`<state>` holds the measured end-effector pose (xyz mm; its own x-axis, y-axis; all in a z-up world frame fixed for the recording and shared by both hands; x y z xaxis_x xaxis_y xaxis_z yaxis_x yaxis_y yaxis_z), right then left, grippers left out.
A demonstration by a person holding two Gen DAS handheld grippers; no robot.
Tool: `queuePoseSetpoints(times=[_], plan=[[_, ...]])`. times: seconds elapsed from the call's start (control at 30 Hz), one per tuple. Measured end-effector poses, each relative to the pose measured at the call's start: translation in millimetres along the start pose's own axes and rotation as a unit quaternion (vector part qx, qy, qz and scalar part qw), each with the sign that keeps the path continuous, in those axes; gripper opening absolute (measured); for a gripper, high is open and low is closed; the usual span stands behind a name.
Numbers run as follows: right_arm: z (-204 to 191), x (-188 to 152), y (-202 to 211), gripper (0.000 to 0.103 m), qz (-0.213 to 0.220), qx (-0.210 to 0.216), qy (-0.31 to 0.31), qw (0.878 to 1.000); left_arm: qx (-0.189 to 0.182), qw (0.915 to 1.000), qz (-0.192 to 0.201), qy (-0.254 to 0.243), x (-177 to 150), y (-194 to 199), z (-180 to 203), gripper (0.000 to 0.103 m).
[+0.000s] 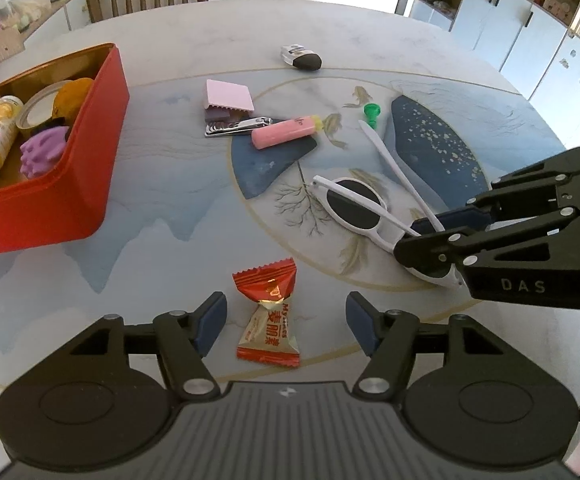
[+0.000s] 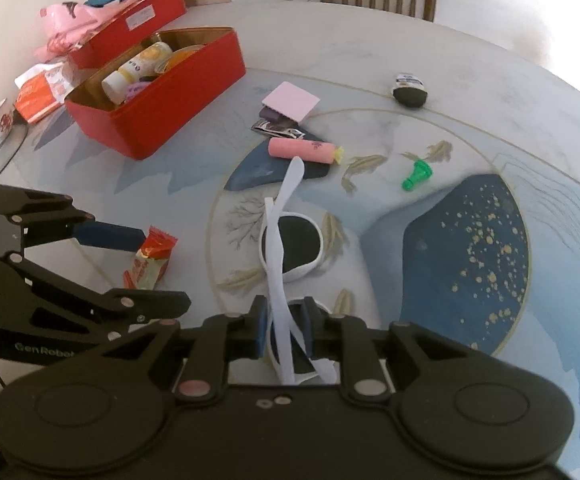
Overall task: Organize rigid objects
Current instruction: 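Lift the snack packet with the left gripper while the right gripper lifts the sunglasses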
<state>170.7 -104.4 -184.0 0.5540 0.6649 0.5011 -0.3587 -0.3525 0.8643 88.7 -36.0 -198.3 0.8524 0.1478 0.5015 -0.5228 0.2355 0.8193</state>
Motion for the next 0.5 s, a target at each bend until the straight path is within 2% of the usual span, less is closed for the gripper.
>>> queuePoseSetpoints(times=[0.13,0.3,0.37,0.4,0.5], plan=[[-1.8,2.1,-1.7,0.018,0.001,0.001,0.014,1.000,0.001,1.0000,0.005,0.007,-0.6,0.9,1.2,0.065],[-2.9,4.8,-2.6,0.011,0.005,-0.002,0.019,1.000,-0.014,0.9995,0.018,0.022,0.1,1.9,0.3,0.064],[-3.9,4.5,-2.4,0.010,0.007,-0.003,0.023,1.000,-0.008,0.9996,0.019,0.019,0.1,2.1,2.2,0.053],[-4.4,4.3,-2.2,0.009,0.008,-0.005,0.024,1.000,0.002,0.9996,0.021,0.016,0.2,2.3,2.5,0.043],[-4.9,4.9,-0.8,0.008,0.011,-0.005,0.019,1.000,0.013,0.9993,0.029,0.021,0.1,3.0,-0.9,0.034]])
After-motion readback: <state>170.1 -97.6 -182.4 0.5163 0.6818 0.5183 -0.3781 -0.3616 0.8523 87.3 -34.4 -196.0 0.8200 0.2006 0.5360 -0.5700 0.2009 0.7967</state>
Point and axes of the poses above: each gripper's, at about its wrist camera, not at the fingertips, and y roughly against the way its jaws point, z to its right, x to its top, the point moved 5 cm from there along -y, roughly the way its jaws point, and after that the axes turned 13 degrees about -x, right-handed, at the moved point
